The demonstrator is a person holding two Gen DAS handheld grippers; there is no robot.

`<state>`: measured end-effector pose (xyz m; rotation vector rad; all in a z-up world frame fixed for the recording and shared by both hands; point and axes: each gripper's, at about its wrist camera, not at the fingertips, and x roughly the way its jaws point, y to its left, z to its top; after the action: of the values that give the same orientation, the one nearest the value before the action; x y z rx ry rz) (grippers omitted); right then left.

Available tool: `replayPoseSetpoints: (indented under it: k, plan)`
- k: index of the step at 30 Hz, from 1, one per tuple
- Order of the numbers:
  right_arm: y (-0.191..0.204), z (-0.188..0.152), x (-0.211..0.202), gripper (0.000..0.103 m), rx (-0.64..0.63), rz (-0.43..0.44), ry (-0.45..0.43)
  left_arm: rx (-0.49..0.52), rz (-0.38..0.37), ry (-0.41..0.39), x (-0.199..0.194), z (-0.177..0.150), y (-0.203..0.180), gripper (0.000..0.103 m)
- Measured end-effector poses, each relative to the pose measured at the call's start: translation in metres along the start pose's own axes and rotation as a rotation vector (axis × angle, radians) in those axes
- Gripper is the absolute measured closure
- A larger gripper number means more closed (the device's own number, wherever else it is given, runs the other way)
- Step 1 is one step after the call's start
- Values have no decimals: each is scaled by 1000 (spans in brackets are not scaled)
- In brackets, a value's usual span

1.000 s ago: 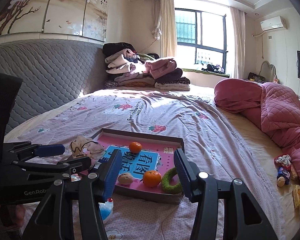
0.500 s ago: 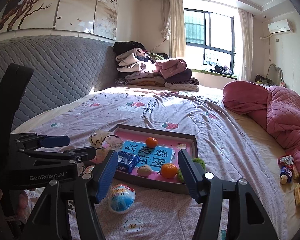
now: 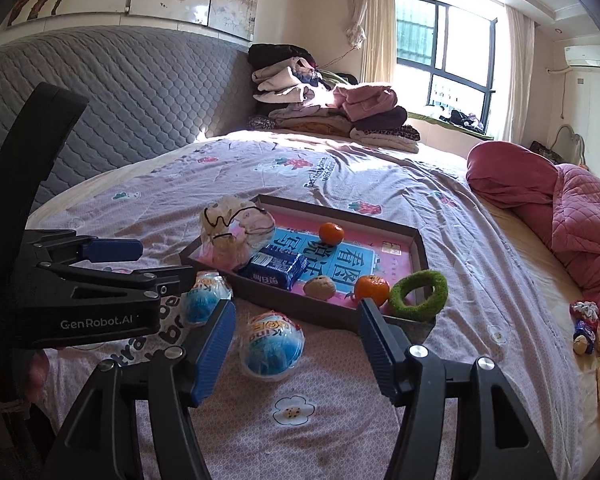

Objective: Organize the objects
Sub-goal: 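Move the left tool to one wrapped blue egg while the right tool approaches the other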

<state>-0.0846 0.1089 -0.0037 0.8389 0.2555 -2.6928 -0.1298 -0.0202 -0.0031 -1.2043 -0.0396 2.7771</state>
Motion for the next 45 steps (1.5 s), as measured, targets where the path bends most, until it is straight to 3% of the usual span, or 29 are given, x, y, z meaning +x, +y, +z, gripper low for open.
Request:
replayPoseSetpoints:
  k: [29, 32, 34, 45]
  plan:
    - [14, -25, 82, 41, -38, 51, 149, -38, -8, 123, 83, -4, 4, 33]
    - [15, -27, 87, 41, -39, 60, 156, -52, -22, 133, 91, -6, 7, 33]
    - [14, -28, 88, 50, -34, 64, 157, -56, -32, 133, 94, -7, 8, 33]
    - [10, -25, 78, 51, -15, 88, 120, -63, -61, 109, 91, -7, 7, 38]
